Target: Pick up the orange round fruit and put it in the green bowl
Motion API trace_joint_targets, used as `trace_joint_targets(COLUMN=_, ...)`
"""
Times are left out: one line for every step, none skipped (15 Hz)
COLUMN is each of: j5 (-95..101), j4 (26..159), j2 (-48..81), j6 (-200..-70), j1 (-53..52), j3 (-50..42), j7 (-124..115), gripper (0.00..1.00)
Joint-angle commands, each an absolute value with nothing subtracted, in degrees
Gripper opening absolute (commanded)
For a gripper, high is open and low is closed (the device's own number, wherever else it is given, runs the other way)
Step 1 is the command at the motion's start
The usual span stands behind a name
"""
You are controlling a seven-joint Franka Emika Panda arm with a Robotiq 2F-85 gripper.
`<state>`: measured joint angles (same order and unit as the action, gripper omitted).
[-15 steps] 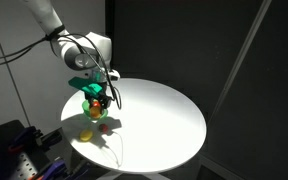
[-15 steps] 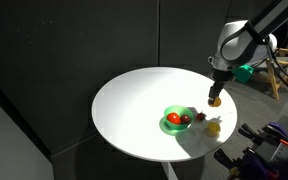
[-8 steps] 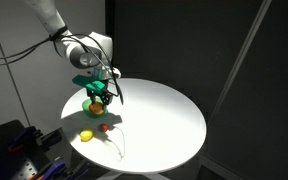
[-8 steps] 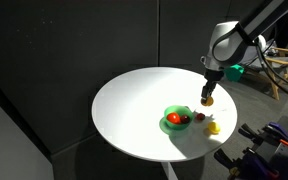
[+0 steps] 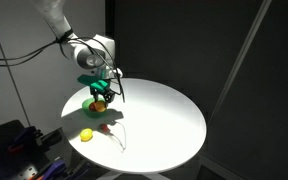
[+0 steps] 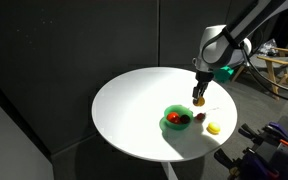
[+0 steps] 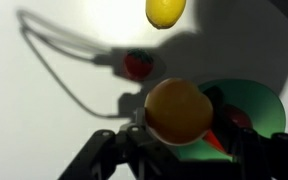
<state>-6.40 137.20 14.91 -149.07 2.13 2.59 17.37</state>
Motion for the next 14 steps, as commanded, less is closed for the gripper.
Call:
trace_joint_targets(j5=-5.63, j4=133.93, j2=16.88, j6=-147.16, j1=1.96, j3=3.16, j7=15.43, gripper=0.42)
trace_joint_targets(j5=-5.61, j4=133.75, j2=17.03, j6=-147.3, j1=1.99, j3=3.27, j7=15.45, gripper=0.42)
trace_joint_targets(j5=-6.07, j4=135.65, j2=16.31, j6=-148.9, j1=2.56, j3=3.51, j7=16.84, gripper=0.67)
trace_joint_targets(j5=-6.06, j4=135.33, j2=16.59, j6=-148.9, j1=2.55, j3=3.59, j7=16.82, gripper=0.67)
trace_joint_targets(j5=-6.06, j4=135.1, j2=16.77, j6=-148.9, j1=2.55, j3=3.64, j7=16.81, gripper=0.67)
trace_joint_targets(j5=-6.05, j4=135.0, j2=16.85, j6=-148.9, j1=2.56, j3=3.65, j7=16.8, gripper=0.67)
trace_joint_targets(j5=-6.05, j4=134.96, j2=16.86, j6=-148.89, j1=2.56, j3=3.66, j7=16.8, gripper=0.67)
trace_joint_targets(j5=-6.05, j4=134.95, j2=16.87, j6=-148.89, j1=2.56, j3=3.66, j7=16.8, gripper=0.67)
trace_joint_targets(j5=-6.05, j4=134.95, j2=16.87, j6=-148.89, j1=2.56, j3=3.66, j7=16.8, gripper=0.67)
trace_joint_targets(j5=-6.05, j4=134.94, j2=16.87, j6=-148.89, j1=2.55, j3=3.66, j7=16.8, gripper=0.67)
trace_joint_targets(j5=-6.05, j4=134.94, j2=16.87, j6=-148.88, j1=2.55, j3=3.66, j7=16.8, gripper=0.67)
trace_joint_targets(j5=-6.05, j4=134.93, j2=16.87, j6=-148.88, j1=2.55, j3=3.66, j7=16.79, gripper=0.67)
trace_joint_targets(j5=-6.05, j4=134.93, j2=16.87, j6=-148.88, j1=2.55, j3=3.66, j7=16.79, gripper=0.67)
trace_joint_targets(j5=-6.05, j4=134.93, j2=16.87, j6=-148.87, j1=2.55, j3=3.66, j7=16.79, gripper=0.67)
